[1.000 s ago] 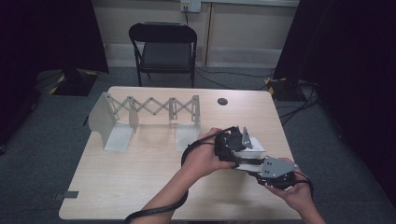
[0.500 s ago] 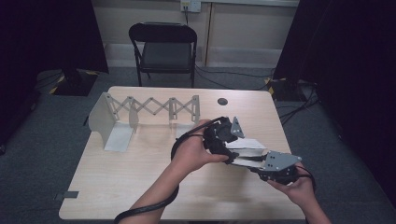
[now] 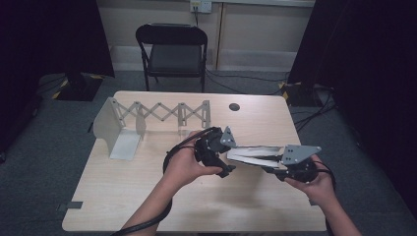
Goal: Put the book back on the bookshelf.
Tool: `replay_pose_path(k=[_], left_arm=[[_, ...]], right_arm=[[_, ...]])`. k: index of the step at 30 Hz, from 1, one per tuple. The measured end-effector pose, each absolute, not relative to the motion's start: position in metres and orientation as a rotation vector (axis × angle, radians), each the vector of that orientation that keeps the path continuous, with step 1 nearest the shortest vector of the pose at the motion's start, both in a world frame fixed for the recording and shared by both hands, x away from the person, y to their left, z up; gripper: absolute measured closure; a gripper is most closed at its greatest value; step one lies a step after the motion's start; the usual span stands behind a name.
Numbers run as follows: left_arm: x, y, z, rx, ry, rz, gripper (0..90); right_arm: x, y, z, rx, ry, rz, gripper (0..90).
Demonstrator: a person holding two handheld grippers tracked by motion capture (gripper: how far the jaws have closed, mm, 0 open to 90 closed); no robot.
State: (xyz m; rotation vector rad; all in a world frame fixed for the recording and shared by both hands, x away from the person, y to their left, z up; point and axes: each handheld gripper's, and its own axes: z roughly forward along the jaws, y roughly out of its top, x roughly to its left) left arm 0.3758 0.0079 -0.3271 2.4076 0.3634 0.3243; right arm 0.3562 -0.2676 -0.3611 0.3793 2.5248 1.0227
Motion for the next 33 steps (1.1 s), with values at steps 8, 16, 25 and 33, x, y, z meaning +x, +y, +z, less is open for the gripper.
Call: replay_pose_path(k=[8, 16, 25, 33], left_arm=[[0.377, 0.015, -0.345, 2.420, 0.382, 0.311, 21.1], [0.378, 0.022, -0.367, 2.427, 0.401, 0.271, 19.3], [0.378, 0.032, -0.390, 2.422, 0.451, 0.218, 18.1], [0.376, 0.046, -0.409, 2.443, 0.495, 0.194, 18.1]], right_arm=[[0.363, -0.265, -0.353, 0.391, 2.542, 0.969, 69.5], [0.370, -0.263, -0.346, 0.404, 2.569, 0.939, 70.4], [0.373, -0.266, -0.336, 0.450, 2.613, 0.992, 72.4], [0.369, -0.274, -0.327, 0.488, 2.661, 1.035, 74.6]])
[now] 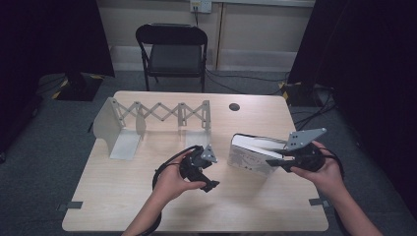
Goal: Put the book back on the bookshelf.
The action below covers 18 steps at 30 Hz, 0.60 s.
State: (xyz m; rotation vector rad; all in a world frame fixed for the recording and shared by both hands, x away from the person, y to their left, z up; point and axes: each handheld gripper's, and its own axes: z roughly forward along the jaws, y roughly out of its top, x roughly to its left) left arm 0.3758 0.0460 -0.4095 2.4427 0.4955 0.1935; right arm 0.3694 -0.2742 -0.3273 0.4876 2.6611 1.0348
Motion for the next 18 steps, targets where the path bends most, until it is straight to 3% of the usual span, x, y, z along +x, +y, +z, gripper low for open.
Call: replay_pose_path(k=[18], left_arm=[[0.371, 0.057, -0.431, 2.469, 0.548, 0.161, 18.8]], right_arm=[[0.358, -0.278, -0.322, 0.487, 2.734, 1.101, 75.8]])
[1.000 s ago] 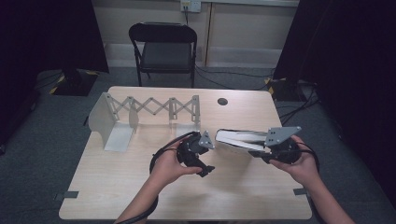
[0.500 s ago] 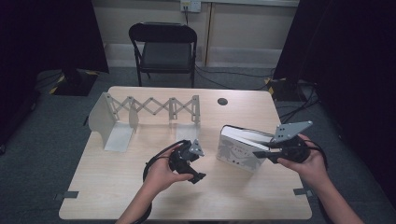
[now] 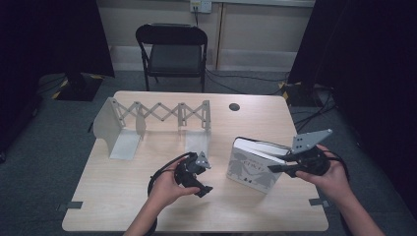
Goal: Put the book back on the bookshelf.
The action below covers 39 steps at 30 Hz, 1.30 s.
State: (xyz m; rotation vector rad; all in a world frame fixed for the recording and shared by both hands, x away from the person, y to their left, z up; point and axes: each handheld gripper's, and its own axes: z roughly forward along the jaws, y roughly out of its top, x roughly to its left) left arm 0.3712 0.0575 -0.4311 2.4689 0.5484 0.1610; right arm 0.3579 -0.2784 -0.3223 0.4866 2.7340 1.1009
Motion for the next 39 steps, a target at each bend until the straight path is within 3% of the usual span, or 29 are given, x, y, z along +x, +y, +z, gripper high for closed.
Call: replay_pose_path(k=[10, 28, 39], left_arm=[[0.372, 0.061, -0.432, 2.453, 0.560, 0.156, 18.2], [0.371, 0.057, -0.430, 2.429, 0.560, 0.148, 18.1], [0.374, 0.047, -0.424, 2.452, 0.487, 0.119, 21.4]], right_arm=[[0.365, -0.281, -0.322, 0.588, 2.753, 1.103, 75.7], [0.353, -0.281, -0.325, 0.482, 2.788, 1.203, 75.6], [0.352, -0.283, -0.326, 0.464, 2.772, 1.192, 75.4]])
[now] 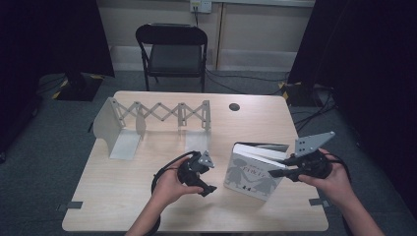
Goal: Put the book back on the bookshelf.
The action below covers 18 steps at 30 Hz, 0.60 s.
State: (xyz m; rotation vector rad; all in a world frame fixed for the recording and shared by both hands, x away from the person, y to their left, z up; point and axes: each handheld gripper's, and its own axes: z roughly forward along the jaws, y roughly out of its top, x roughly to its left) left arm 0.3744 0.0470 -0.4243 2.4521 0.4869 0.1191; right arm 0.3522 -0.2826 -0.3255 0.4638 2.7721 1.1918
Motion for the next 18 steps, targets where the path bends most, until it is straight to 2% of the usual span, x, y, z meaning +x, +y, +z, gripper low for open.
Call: replay_pose_path(k=[18], left_arm=[[0.380, 0.028, -0.390, 2.488, 0.429, 0.145, 23.3]], right_arm=[[0.352, -0.278, -0.320, 0.470, 2.801, 1.073, 74.4]])
